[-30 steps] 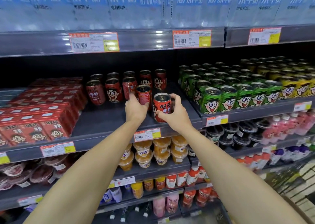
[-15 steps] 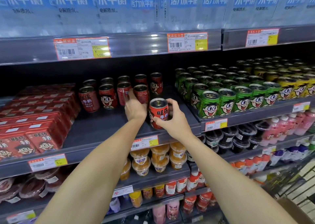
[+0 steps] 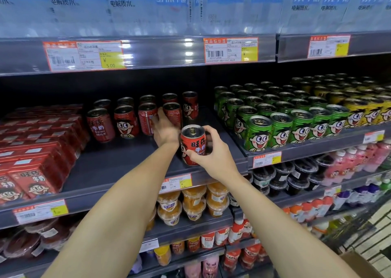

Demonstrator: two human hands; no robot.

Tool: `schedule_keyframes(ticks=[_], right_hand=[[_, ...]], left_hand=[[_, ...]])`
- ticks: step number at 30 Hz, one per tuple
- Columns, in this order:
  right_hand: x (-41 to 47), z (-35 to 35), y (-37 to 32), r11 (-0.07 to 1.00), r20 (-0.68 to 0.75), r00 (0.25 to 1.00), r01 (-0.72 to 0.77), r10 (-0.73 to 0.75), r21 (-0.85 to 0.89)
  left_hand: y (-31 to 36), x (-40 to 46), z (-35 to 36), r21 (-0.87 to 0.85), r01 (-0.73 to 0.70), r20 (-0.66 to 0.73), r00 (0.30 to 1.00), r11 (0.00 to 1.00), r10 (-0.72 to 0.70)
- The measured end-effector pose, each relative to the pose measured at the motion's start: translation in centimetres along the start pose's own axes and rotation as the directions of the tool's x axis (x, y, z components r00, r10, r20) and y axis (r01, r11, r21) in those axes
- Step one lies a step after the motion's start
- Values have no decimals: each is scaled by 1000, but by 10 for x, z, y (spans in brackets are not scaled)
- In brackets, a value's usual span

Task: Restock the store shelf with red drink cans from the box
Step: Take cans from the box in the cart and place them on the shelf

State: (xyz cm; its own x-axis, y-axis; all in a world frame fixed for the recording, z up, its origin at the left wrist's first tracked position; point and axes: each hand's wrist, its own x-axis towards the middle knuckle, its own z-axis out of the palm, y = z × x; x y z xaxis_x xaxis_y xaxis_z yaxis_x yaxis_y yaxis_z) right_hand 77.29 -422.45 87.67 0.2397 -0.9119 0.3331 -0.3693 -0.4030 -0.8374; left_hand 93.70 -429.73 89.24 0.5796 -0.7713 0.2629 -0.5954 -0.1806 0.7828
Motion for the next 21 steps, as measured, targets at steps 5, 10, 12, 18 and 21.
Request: schedule_keyframes(ticks=[5,10,12,18,21], right_hand=[[0,2,3,1000,-31,999,18,-18,-1],[1,1,3,1000,-35,999,31,-30,2],[0,0,3,999,-33,999,33,-33,3],[1,1,4,999,-37,998,45,-45,-2],[1,1,5,999,-39,998,51,-51,-4]], left_hand=[[3,0,6,23,25,5,1000,999,-25],[6,3,7,83,40,13,999,996,-41],[7,3,6,120,23,11,1000,992,-24],[11,7,5,173,-3,-7,1000,985,5],[12,7,5,170,0,-2,1000,985,0]])
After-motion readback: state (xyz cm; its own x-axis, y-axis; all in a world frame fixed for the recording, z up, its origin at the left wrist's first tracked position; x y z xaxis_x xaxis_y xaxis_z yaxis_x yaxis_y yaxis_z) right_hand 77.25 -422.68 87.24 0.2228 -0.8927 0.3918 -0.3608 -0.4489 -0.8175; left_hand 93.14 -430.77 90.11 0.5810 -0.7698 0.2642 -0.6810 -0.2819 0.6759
